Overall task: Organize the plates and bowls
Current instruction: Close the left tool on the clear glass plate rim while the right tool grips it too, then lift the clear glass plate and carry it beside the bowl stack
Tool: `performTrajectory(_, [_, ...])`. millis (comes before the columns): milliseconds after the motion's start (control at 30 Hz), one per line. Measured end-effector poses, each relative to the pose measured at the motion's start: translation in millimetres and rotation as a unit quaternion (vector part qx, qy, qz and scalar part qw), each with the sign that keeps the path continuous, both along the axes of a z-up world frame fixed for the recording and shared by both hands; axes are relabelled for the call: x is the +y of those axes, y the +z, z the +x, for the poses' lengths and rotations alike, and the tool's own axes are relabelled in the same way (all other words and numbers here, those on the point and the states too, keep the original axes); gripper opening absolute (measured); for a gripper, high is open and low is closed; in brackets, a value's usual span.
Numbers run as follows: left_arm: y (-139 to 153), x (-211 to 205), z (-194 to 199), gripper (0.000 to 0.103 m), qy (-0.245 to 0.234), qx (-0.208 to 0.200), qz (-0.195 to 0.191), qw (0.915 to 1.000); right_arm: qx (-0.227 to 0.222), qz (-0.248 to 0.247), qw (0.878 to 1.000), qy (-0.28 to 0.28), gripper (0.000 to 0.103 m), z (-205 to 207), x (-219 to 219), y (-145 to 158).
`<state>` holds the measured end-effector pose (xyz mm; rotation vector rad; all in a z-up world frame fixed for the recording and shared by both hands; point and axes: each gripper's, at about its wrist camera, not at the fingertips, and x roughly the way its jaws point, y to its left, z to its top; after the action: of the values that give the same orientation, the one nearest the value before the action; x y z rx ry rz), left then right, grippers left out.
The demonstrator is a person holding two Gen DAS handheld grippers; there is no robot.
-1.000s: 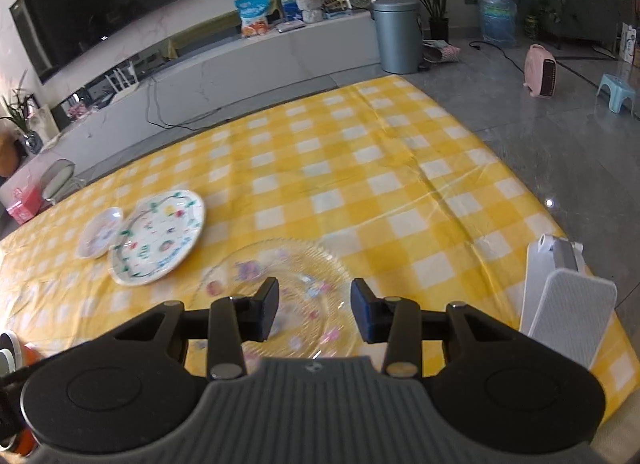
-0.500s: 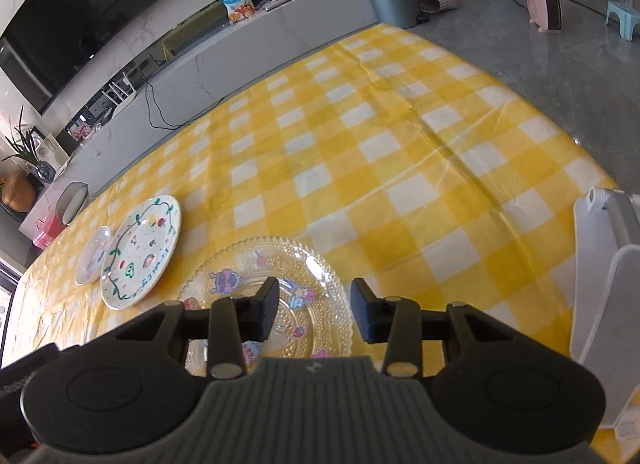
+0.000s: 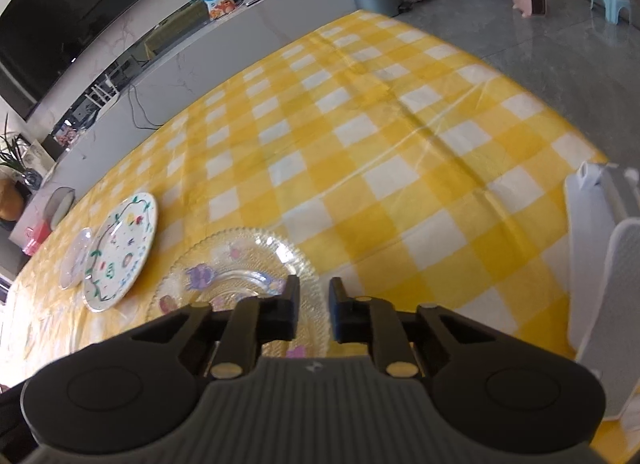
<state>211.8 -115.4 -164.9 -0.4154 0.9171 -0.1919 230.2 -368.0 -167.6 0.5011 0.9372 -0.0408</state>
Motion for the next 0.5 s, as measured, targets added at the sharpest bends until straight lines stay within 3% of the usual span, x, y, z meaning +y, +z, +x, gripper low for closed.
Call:
performTrajectory(233, [0.1, -3.7, 1.9, 0.021, 0.002, -0.007, 0.025, 0.9997, -0.001, 0.012, 1.000, -0.007, 0.012, -0.9, -3.3, -0.8])
performTrajectory(500, [9.0, 1.8, -3.1, 0.019, 0.006, -0.008, 0.021, 0.9997, 0.000, 0.014, 1.000, -0.002, 0.008, -3.8, -3.3, 2.1])
